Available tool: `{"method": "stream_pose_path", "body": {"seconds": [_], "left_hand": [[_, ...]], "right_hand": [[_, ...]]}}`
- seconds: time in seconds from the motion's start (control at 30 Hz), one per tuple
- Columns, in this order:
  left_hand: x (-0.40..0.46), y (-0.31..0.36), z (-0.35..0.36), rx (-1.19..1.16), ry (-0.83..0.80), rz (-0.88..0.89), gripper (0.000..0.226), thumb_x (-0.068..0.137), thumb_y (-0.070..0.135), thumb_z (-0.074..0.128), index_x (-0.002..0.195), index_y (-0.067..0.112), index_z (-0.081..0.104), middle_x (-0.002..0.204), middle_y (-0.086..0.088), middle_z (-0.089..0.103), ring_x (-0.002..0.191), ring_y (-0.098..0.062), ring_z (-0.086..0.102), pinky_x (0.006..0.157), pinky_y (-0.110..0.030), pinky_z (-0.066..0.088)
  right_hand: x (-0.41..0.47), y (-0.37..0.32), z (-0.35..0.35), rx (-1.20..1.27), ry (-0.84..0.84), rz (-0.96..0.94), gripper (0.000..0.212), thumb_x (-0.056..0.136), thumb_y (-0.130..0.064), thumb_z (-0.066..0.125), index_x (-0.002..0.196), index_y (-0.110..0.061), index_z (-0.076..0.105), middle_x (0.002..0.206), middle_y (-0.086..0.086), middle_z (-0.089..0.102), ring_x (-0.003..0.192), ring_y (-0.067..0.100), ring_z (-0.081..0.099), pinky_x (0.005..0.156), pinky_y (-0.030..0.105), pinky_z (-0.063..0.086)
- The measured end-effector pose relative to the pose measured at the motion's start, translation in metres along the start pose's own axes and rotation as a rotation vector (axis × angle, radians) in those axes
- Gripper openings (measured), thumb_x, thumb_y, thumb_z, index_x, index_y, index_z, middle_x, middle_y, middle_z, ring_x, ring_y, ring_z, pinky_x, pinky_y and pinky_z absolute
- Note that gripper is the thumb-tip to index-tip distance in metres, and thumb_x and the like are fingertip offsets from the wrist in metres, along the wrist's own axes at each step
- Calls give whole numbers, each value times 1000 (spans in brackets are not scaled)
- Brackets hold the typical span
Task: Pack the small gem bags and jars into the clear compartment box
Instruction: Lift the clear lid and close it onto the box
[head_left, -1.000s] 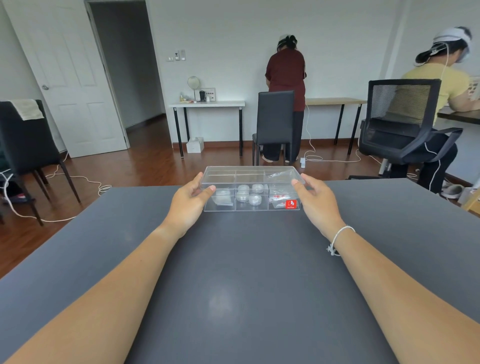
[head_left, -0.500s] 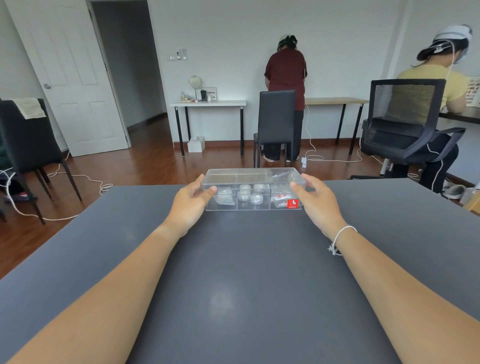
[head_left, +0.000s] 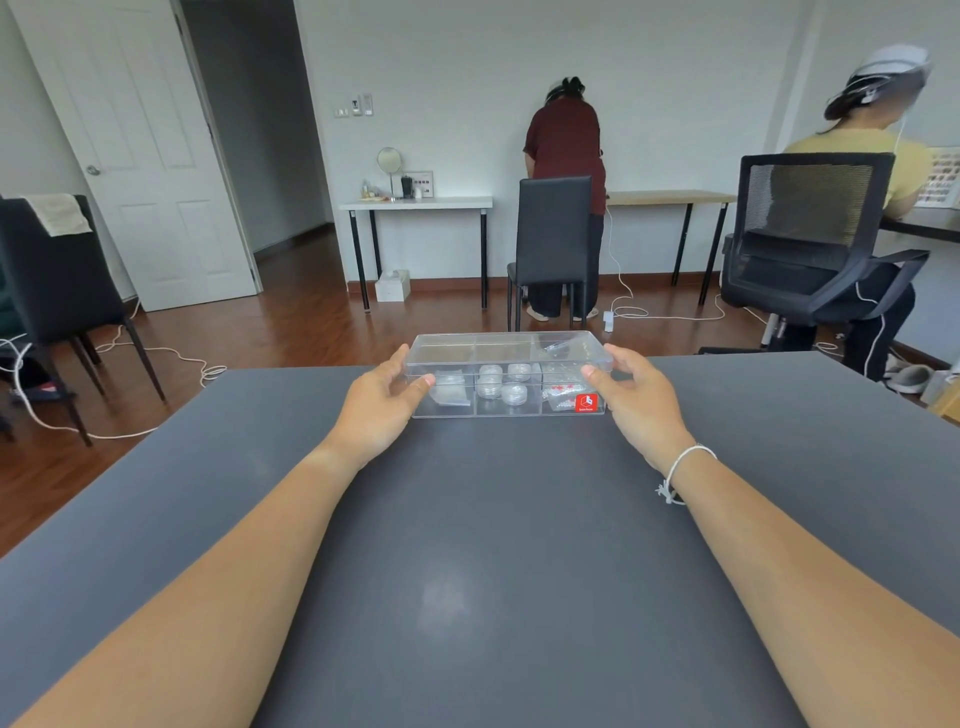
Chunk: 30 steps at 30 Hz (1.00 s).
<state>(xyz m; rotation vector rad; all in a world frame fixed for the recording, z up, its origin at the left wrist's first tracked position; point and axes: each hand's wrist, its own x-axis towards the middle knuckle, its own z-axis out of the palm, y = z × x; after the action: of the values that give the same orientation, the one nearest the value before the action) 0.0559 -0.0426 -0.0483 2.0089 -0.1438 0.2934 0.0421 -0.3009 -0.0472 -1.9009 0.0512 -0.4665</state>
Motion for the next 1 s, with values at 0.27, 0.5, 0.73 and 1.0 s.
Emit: {"method": "stream_pose_path", "body": {"seconds": [0.27,0.5,0.73,1.0], "left_hand": [[-1,0,-3,62,27,55,54,84,31,60,134,32,39,122,12,49,111,-5,48,93,-18,30],[-1,-2,-4,30,45,63,54,81,29,64,131,29,44,115,17,48,105,0,47,88,-12,32],[0,-3,-4,32,54,65,54,80,29,65,131,26,46,125,4,55,103,-3,52,90,-17,33],[-1,-2,-4,33,55,59,55,80,28,65,131,26,45,131,1,54,106,-4,50,92,-17,33]], "right_hand": [[1,0,1,-3,-11,20,50,84,-29,60,131,-25,44,135,-1,50,107,18,55,92,33,44],[1,2,0,26,-22,4,47,81,-24,64,125,-32,49,124,-7,53,84,10,59,78,24,43],[1,3,-1,25,9,2,39,79,-24,67,115,-34,54,109,-11,51,89,12,57,77,23,45],[0,4,-1,43,4,3,41,77,-23,68,115,-30,55,113,-9,52,78,-4,53,78,21,42]]}}
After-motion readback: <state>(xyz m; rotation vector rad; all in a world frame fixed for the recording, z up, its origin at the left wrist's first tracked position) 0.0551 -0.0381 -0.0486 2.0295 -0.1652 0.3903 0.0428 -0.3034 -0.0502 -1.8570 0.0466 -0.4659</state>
